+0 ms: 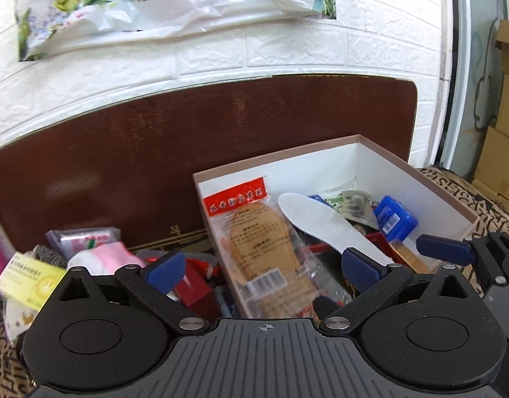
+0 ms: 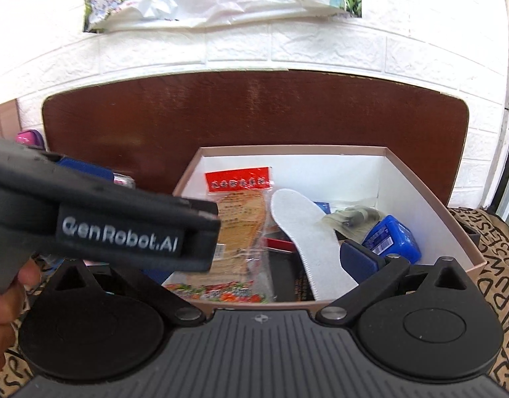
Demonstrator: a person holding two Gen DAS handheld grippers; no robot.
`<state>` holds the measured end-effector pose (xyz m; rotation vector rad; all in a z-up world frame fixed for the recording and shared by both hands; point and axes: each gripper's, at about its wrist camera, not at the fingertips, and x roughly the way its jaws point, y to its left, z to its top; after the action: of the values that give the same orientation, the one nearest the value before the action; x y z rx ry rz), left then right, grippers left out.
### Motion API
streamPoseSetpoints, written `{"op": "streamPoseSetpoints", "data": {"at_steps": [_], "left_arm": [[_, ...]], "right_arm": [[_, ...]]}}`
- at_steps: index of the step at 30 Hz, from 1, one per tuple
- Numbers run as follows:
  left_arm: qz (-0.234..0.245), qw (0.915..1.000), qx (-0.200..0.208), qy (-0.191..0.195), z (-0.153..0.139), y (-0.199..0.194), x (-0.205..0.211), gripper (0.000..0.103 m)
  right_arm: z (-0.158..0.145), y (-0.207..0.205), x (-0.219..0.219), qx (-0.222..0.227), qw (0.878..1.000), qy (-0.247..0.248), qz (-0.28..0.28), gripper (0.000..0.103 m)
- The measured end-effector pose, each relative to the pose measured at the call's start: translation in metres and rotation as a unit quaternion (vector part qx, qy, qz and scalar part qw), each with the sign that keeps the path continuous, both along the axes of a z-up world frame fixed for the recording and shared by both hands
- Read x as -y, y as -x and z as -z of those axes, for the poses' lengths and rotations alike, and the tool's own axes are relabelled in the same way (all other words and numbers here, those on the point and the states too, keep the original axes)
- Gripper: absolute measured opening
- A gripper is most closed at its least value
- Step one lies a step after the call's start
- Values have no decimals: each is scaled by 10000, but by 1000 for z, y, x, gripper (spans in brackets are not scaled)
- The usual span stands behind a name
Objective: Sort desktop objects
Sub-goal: 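Move the left gripper back to the pile toward the white-pink glove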
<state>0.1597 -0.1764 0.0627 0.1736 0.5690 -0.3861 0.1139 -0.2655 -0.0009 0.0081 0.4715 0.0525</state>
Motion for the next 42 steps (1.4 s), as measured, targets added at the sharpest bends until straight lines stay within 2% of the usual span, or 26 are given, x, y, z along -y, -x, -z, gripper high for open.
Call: {"op": "streamPoseSetpoints", "data": {"at_steps": [7,14,22,31,37,42], "left_arm": [[-226,9991,-52,363,4,40,-37,103],[-716,9947,-196,718,28,83,-99,103],[-1213,9911,-290,473,60,116,-151,103],[-1408,9858,-737,533,100,92,-179,103],[-1418,9837,-924,601,113,69,-181,103],[-1399,9808,-1110,787,119,51,-182,94]], "right_arm": [[-3,30,-21,129,9995,-67,-279,103],[11,63,-55,18,9964,-239,-813,103],[39,86,-106,-240,9895,-202,-1414,103],[76,78,-134,-477,9861,131,-1588,101],[93,56,-135,-740,9858,223,-1491,86],[98,41,-137,-842,9851,265,-1479,77]]}}
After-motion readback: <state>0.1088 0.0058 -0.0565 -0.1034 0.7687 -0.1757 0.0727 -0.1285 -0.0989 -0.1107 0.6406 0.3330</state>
